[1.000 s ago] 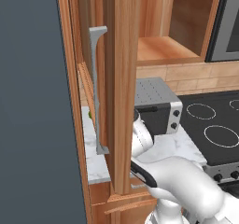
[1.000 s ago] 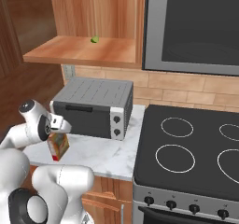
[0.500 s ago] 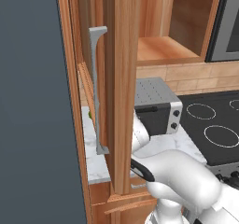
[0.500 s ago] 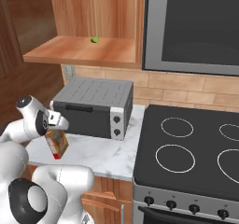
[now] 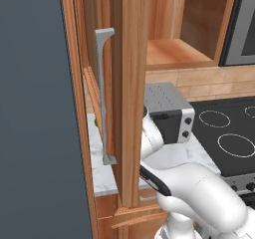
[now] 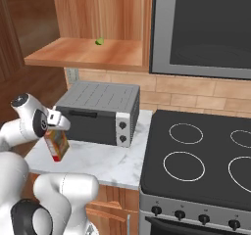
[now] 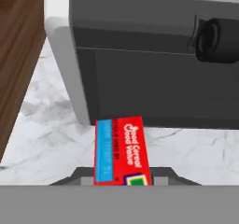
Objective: Pick the cereal and jam from the counter and place them in the cabinets closest to them.
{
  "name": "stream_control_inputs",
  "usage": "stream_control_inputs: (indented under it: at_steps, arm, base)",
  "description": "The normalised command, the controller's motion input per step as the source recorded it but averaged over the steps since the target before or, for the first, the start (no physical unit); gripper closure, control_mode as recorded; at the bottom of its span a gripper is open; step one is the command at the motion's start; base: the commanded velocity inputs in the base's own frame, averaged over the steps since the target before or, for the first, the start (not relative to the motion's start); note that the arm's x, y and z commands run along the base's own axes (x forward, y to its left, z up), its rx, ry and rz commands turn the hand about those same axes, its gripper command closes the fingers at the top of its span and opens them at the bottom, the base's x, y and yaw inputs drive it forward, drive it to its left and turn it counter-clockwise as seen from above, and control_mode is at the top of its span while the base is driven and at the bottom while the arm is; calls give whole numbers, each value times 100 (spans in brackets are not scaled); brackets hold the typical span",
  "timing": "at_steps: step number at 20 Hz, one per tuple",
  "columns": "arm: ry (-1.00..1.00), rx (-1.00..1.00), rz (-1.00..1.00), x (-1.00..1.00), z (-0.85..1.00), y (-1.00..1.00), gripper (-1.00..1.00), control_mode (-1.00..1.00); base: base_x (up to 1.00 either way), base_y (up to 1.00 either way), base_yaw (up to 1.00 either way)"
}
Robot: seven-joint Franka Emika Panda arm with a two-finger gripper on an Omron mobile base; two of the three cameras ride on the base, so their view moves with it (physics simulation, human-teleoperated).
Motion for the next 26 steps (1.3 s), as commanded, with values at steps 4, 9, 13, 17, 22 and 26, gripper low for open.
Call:
stream_control_inputs:
  at_steps: [4,9,13,17,22,26]
  arm:
    - [-3,3,0,-23,55,-20,100,-100]
    - [-4,2,0,-30,55,-26,100,-100]
    - [-7,1,0,-27,60,-25,100,-100]
    - [-8,1,0,-22,62,-20,100,-100]
    - [-9,3,0,-23,65,-18,100,-100]
    - [-9,2,0,-22,65,-15,100,-100]
  base:
    - [0,0,0]
    - [0,0,0]
    - [0,0,0]
    - [0,0,0]
    - [0,0,0]
    - [0,0,0]
